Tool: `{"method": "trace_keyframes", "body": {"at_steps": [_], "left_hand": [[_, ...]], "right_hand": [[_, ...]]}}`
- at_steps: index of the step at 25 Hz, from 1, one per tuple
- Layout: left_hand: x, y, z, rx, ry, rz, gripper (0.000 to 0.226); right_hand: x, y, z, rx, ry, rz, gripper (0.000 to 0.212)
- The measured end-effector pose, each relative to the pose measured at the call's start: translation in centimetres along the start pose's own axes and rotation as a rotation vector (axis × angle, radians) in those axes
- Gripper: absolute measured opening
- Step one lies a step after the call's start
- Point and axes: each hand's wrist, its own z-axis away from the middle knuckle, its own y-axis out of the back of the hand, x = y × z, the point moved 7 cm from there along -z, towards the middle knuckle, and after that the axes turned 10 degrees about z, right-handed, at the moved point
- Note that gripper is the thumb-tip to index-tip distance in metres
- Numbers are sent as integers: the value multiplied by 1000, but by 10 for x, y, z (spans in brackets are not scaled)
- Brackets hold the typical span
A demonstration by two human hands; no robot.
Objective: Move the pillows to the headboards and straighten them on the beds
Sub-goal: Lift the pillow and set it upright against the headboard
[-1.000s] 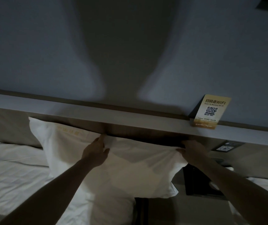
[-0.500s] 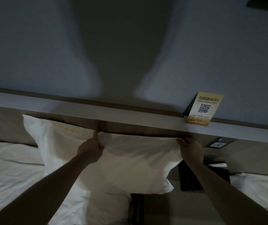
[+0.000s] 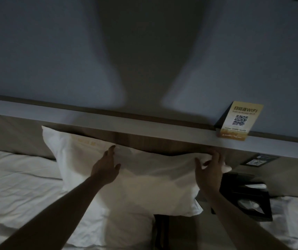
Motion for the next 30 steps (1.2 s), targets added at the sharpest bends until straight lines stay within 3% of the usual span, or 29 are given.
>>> {"method": "trace_keyframes", "body": {"at_steps": [4,7,14,19,23,26,30], "left_hand": [[-3,-9,4,-33,3,10,81],[-2,-11,-9,-78,23,-16,76],[4,-10,-18,-57,-15,-48,82],[5,-9,-14,-7,-11,-31,84],[9,-6,3,-30,-28,22,90],[22,-6,42,21,-93,138,82],[22,-1,139,73,-146,305,70]], "right_hand": [[-28,-58,45,-260,254,68,28],[-33,-89,50,-417,308,186,29],[-23,-73,26,-382,234,248,61],[-25,-70,16,-354,230,201,57],[-20,-78,22,-375,317,276,70],[-34,-62,47,-360,322,161,64],[-36,-35,114,-495,395,-6,46]]}}
